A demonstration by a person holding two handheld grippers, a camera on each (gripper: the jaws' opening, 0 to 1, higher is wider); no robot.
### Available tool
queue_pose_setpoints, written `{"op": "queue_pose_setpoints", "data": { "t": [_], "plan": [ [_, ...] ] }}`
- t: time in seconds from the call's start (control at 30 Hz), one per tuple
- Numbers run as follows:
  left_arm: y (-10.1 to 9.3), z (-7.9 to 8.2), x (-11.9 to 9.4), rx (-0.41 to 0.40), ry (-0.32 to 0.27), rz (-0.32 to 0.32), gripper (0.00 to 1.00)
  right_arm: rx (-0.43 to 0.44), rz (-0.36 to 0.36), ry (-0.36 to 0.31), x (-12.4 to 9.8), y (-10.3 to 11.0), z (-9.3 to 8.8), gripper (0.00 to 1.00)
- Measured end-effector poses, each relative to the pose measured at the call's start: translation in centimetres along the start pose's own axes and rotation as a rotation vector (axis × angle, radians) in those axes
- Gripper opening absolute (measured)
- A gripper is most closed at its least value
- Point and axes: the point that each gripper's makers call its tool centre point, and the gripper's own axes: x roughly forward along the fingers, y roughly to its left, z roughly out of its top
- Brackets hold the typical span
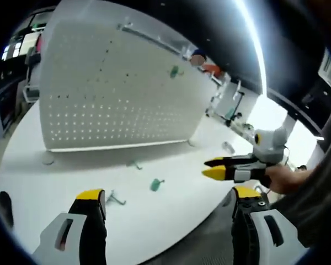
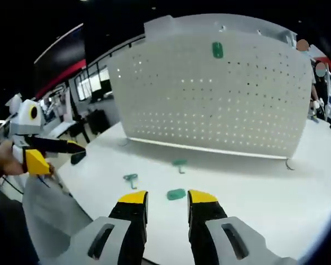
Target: Insert the hook assembly into the mounting plate slot until the hook locks in place.
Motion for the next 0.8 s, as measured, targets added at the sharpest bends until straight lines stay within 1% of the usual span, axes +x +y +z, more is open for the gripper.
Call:
{"op": "queue_pose_setpoints", "data": {
  "t": [0.13,0.3,0.4,0.53,0.6,0.7,0.8],
  "plan": [
    [0.5,-0.9,0.1,-0.002,0.029,0.010,0.97,-0.009,0.020,0.017,-0.4,0.6,-0.4,0.29],
    [1.0,-0.8,0.2,-0.017,0.032,0.015,0.97,-0.015,0.047,0.042,-0.7,1.5,-1.4,0.33],
    [1.3,-1.0,0.6,-0.014,0.053,0.011,0.97,-0.005,0.066,0.063,-1.0,1.9,-2.0,0.37],
    [2.0,-1.3,1.3,0.020,0.091,0.008,0.95,-0.016,0.079,0.089,-1.2,2.2,-2.8,0.42],
    [2.5,-1.4,1.7,0.037,0.109,0.010,0.95,0.002,0.083,0.095,-1.4,2.2,-3.1,0.44],
    [3.1,-1.5,2.5,0.062,0.136,0.005,0.94,0.019,0.085,0.107,-1.6,2.2,-3.4,0.49],
    [3.4,-1.7,3.4,0.094,0.167,-0.005,0.93,0.033,0.086,0.113,-1.9,2.1,-3.8,0.50]
  ]
}}
